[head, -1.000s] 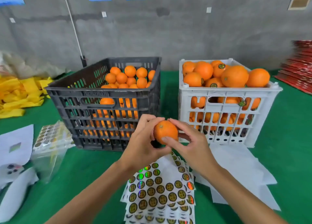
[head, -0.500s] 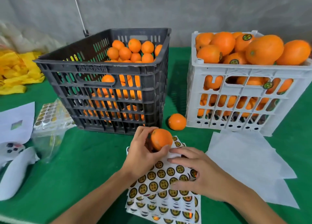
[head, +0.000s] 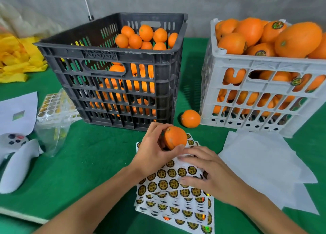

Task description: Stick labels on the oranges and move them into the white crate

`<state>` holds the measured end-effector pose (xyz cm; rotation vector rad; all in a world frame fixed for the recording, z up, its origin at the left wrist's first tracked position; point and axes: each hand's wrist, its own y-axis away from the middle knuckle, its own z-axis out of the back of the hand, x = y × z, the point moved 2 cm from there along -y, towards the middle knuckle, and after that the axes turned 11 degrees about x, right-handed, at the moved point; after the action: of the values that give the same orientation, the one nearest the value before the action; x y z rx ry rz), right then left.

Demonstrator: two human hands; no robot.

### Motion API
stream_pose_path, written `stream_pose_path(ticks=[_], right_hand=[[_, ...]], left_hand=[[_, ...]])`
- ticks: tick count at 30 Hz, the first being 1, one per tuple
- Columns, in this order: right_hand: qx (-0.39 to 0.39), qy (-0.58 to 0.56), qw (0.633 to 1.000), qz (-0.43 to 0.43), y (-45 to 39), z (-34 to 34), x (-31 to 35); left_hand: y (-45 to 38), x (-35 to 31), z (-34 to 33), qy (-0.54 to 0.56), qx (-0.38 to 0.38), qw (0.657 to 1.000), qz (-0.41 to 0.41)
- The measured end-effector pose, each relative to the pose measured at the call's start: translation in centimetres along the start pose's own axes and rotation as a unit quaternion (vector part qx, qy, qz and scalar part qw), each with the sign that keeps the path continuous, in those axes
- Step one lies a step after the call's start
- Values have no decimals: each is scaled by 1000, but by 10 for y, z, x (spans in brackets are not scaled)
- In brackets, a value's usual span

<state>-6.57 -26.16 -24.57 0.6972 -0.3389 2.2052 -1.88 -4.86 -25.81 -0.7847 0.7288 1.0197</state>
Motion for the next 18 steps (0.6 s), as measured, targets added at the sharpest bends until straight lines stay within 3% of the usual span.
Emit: stream_pose_path(ticks=[6,18], right_hand=[[-2,17,1000,-6,-8,0,2],[-85,35,992,84,-6,-2,10]], left_hand=[[-1,-1,5,46,11,999,14],[0,-1,7,90,-4,995,46]])
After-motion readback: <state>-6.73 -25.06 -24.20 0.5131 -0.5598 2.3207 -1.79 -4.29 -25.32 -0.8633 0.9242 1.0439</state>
